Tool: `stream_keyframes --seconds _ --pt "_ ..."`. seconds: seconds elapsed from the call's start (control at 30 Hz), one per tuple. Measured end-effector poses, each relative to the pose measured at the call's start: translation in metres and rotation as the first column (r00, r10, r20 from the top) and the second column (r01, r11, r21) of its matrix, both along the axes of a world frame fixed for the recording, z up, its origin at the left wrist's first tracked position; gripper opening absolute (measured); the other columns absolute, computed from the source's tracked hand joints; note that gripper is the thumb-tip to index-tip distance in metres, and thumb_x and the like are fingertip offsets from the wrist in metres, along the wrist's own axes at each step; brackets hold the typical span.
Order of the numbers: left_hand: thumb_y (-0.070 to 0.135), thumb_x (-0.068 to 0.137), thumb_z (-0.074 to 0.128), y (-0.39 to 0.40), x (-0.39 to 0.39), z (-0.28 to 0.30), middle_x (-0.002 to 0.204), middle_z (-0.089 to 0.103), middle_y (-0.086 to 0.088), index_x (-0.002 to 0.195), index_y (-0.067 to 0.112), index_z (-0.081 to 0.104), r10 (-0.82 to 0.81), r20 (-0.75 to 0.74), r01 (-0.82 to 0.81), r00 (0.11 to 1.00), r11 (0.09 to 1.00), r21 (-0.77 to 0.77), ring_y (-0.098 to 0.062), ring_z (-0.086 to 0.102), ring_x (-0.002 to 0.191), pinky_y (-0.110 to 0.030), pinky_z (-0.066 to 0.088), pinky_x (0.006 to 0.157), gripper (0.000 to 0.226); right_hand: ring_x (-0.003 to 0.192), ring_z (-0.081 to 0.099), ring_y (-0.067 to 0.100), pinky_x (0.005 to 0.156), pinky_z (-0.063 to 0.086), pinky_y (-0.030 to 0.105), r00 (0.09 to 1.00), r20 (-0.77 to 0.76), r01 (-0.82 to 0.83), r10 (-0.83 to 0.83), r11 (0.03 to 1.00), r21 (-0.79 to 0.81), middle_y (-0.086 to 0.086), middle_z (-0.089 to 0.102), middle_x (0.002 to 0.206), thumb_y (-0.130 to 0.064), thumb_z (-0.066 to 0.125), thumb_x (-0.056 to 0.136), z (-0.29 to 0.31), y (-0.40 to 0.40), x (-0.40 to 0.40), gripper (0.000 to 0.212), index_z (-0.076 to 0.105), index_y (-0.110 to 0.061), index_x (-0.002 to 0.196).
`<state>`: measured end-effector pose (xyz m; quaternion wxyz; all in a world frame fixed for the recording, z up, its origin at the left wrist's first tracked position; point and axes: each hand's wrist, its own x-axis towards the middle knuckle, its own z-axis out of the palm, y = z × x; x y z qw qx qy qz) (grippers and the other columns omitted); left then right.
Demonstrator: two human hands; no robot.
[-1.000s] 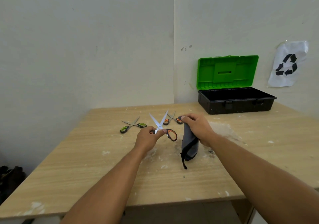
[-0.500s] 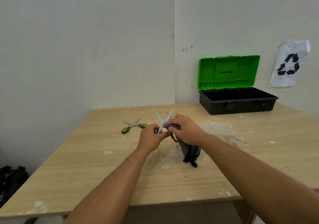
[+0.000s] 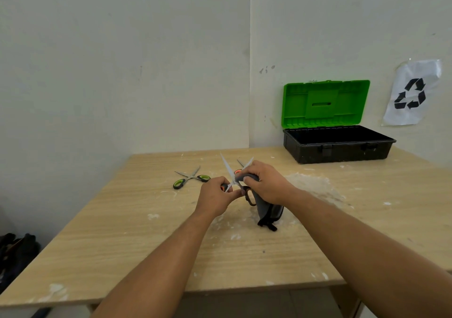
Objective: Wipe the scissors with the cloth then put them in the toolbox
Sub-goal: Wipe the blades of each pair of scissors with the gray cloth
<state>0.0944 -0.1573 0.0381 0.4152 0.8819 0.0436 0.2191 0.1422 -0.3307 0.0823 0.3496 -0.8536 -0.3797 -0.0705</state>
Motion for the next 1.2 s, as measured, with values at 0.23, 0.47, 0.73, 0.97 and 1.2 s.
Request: stream_keyframes --seconds 0.23,0.47,0.73,0.97,1.2 --pt "0.052 0.07 0.084 0.0 0.0 -0.002 0.06 0.048 0.003 0.066 0.016 0.055 0.002 -0.04 -0.003 0.999 1.0 -0.021 -0.013 0.039 0.054 -0.028 0.029 0.052 0.047 0.086 0.051 -0.001 0.073 0.04 0.019 0.998 0.034 -0.05 0.051 0.998 -0.035 -0.012 0.051 0.092 -0.025 0.052 0.097 0.001 0.002 -0.003 0.025 0.074 -0.031 0.11" --pt "0.05 0.066 0.087 0.0 -0.002 0.0 0.062 0.049 0.001 0.076 -0.001 0.061 0.006 -0.049 -0.009 0.999 0.999 -0.054 -0.013 0.036 0.055 -0.03 0.028 0.055 0.058 0.091 0.054 0.014 0.085 0.05 0.041 0.996 0.067 -0.035 0.052 0.974 -0.225 -0.004 0.056 0.097 -0.023 0.051 0.094 0.005 0.003 -0.007 0.024 0.074 -0.03 0.099" --pt "0.048 0.065 0.088 -0.001 -0.002 0.0 0.062 0.05 0.002 0.069 0.009 0.056 -0.004 -0.077 0.001 0.997 0.999 -0.039 -0.014 0.038 0.056 -0.031 0.03 0.056 0.05 0.091 0.054 0.012 0.078 0.048 0.032 0.996 0.081 -0.018 0.038 0.972 -0.233 -0.007 0.056 0.097 -0.025 0.051 0.094 0.002 0.001 -0.006 0.023 0.073 -0.029 0.095" --pt "0.052 0.071 0.084 0.002 -0.004 -0.002 0.058 0.039 0.008 0.062 0.019 0.044 0.029 -0.068 -0.033 0.997 0.998 -0.058 -0.009 0.034 0.051 -0.024 0.024 0.05 0.053 0.077 0.059 0.007 0.062 0.046 0.027 0.973 -0.081 0.218 -0.214 0.975 0.044 -0.01 0.065 0.082 -0.034 0.067 0.084 -0.002 -0.009 0.009 0.012 0.072 -0.024 0.079" --pt "0.052 0.078 0.077 0.008 -0.005 -0.004 0.063 0.029 0.004 0.064 0.017 0.037 0.013 -0.044 -0.02 0.999 0.986 -0.163 -0.015 0.026 0.056 -0.03 0.02 0.056 0.055 0.08 0.062 0.005 0.062 0.047 0.022 0.895 -0.269 0.414 -0.356 0.886 0.208 -0.009 0.07 0.085 -0.042 0.078 0.078 -0.008 -0.024 0.016 0.02 0.073 -0.025 0.087"
